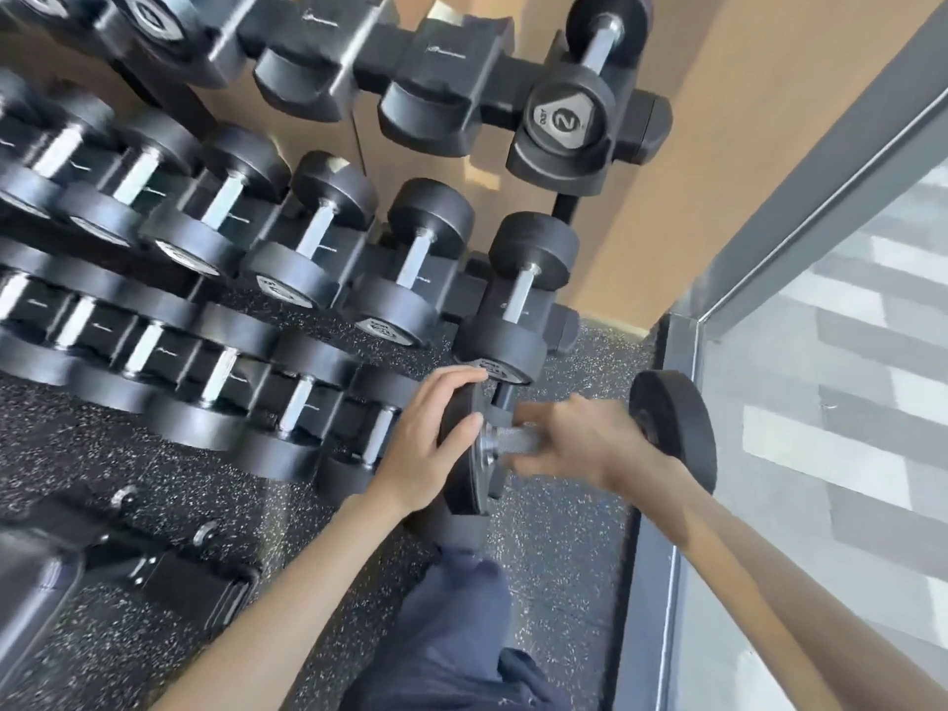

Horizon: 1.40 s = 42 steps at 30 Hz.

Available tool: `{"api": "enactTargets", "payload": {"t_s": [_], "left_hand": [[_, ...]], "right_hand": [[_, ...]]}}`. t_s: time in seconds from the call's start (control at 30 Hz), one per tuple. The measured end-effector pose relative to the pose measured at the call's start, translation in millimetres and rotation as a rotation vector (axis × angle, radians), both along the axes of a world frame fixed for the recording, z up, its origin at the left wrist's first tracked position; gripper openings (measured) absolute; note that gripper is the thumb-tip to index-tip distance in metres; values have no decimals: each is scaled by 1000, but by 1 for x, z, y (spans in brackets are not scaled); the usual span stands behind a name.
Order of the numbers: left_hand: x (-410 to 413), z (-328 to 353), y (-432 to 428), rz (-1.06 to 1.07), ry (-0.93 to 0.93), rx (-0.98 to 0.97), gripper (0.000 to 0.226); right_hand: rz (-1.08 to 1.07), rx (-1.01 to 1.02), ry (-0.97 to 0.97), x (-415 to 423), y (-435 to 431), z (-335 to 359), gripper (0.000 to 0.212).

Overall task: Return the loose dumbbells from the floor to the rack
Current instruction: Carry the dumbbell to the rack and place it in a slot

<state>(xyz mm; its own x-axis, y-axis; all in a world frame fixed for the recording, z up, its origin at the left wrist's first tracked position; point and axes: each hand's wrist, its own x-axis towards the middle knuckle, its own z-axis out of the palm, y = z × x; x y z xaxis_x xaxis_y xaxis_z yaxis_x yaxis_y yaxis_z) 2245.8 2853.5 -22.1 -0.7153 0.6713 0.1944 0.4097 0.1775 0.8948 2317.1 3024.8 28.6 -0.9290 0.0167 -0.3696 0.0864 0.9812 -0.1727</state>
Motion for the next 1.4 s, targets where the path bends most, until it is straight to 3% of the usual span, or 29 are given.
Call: {"api": "enactTargets", "payload": {"t_s": [0.27,0.67,1.27,1.4], "left_hand": [[-46,31,88,123,74,37,44],[-56,59,215,533,149,96,41],[-208,113,275,819,374,294,38],[-253,112,273,843,368,242,38]], "right_hand": [[157,49,98,-62,97,27,52],[537,69,211,-146,227,61,47],[813,94,422,-334,271,131,41],[849,103,449,-390,268,126,45]]}}
